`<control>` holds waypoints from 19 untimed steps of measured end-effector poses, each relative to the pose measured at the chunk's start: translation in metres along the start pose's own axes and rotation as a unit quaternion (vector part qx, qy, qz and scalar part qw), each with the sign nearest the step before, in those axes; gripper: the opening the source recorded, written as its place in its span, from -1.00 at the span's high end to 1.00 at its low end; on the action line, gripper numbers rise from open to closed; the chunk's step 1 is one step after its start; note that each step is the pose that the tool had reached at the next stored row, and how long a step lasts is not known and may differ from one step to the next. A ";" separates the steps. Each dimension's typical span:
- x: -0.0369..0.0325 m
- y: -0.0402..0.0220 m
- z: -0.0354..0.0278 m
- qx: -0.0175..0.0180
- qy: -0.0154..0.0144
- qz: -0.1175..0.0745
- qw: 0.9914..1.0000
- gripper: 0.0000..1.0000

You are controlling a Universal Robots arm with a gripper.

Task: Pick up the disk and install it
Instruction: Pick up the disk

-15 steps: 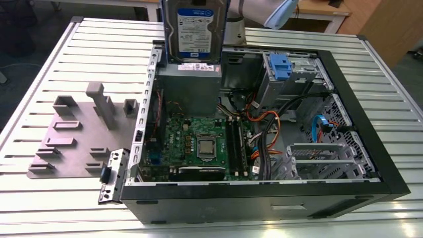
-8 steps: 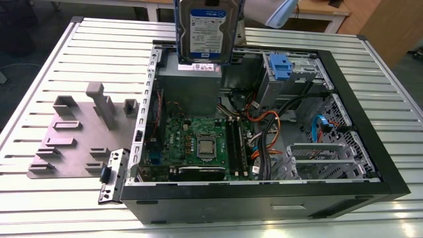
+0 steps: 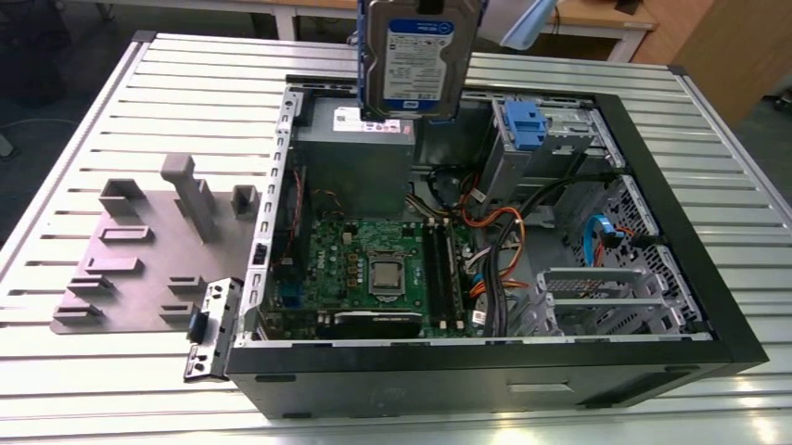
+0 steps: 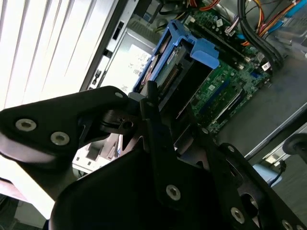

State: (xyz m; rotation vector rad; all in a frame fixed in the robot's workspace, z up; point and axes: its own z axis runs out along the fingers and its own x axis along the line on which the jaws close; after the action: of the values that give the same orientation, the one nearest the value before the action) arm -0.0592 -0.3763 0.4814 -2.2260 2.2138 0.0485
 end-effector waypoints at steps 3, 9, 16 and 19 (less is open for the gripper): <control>0.0000 -0.0101 -0.0002 0.000 0.000 0.000 1.000 0.30; 0.0002 -0.0298 -0.0006 0.000 0.000 0.000 1.000 0.30; 0.0003 -0.0492 -0.0010 0.000 0.000 0.000 1.000 0.30; 0.0003 -0.0509 -0.0010 0.000 0.000 0.000 1.000 0.30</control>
State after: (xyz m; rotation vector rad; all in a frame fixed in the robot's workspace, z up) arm -0.0083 -0.3763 0.4813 -2.2260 2.2139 0.0485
